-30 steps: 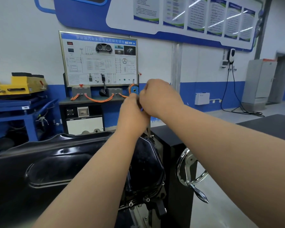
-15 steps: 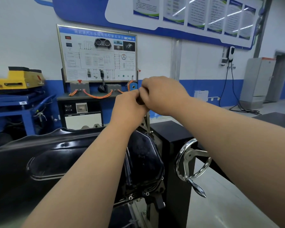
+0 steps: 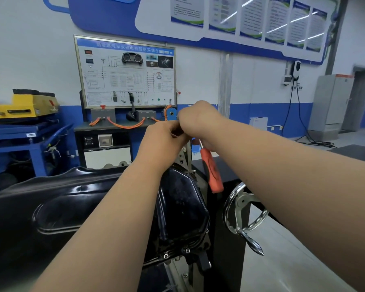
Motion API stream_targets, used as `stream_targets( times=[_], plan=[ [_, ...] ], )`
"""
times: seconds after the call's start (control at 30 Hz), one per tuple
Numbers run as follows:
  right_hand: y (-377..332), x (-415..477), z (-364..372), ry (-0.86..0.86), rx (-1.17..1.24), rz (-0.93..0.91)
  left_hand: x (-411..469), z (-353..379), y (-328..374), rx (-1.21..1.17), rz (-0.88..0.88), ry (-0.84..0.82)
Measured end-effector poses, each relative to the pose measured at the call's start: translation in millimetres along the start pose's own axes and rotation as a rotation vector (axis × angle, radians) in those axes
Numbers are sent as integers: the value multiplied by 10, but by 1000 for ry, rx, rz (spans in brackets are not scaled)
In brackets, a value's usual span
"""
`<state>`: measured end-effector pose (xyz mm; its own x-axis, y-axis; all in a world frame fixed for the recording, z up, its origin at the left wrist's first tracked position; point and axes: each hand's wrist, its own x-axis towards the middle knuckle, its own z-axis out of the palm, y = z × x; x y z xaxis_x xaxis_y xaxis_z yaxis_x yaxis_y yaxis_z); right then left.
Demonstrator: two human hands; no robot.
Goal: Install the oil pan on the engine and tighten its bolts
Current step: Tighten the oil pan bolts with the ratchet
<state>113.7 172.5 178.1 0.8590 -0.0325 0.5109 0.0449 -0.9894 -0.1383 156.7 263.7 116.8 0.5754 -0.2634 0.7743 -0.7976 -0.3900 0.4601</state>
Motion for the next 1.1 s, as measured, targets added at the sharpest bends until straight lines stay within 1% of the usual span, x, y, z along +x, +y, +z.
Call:
stream_targets(
  times=[0.03,0.07,0.1,0.17,0.2,0.23,0.27,0.33,0.37,0.4,0.47,0.57,0.67,0.73,0.8,0.83,0.87,1.0,1.1],
  plan=[
    [-3,-7,-5,1,-3,-12,-4,-8,-1,12,6,-7],
    [0,-6,3,21,-57,-58,-5,-16,-4,32,12,-16],
    [16,-18,24,17,-67,-39,-3,-23,-11,57,14,-29],
    [114,28,92,35,15,-48,10,-38,-26,121,15,-64],
    [168,-5,89,61,16,-75,18,-46,-32,155,23,-85],
    [218,-49,62,95,-34,-159,26,-51,-39,184,36,-108],
    [275,-50,57,137,-187,-303,34,-53,-48,203,50,-134],
    [359,-76,1,191,-378,-514,44,-53,-60,234,73,-186],
    [386,-79,-42,189,-447,-585,43,-53,-62,244,79,-202],
    [410,-70,-73,173,-468,-607,45,-52,-66,244,80,-208],
    [397,-57,-79,157,-420,-591,44,-58,-81,214,60,-199],
    [347,-40,-91,75,-331,-412,38,-61,-94,184,29,-196],
    [304,-50,-184,-8,-318,-240,28,-31,-89,149,-1,-214],
    [270,-72,-232,-113,-261,-132,19,-26,-90,122,-15,-212],
    [228,-104,-257,-258,-193,-35,15,-26,-83,112,-21,-228],
    [221,-110,-262,-303,-206,-29,9,-19,-72,111,-20,-240],
    [212,-124,-276,-313,-257,-65,3,-5,-57,118,-20,-252],
    [187,-192,-375,-220,-588,-301,-15,91,-4,155,-65,-289],
    [139,-194,-410,-186,-799,-369,-24,138,5,121,-96,-301]
  ],
)
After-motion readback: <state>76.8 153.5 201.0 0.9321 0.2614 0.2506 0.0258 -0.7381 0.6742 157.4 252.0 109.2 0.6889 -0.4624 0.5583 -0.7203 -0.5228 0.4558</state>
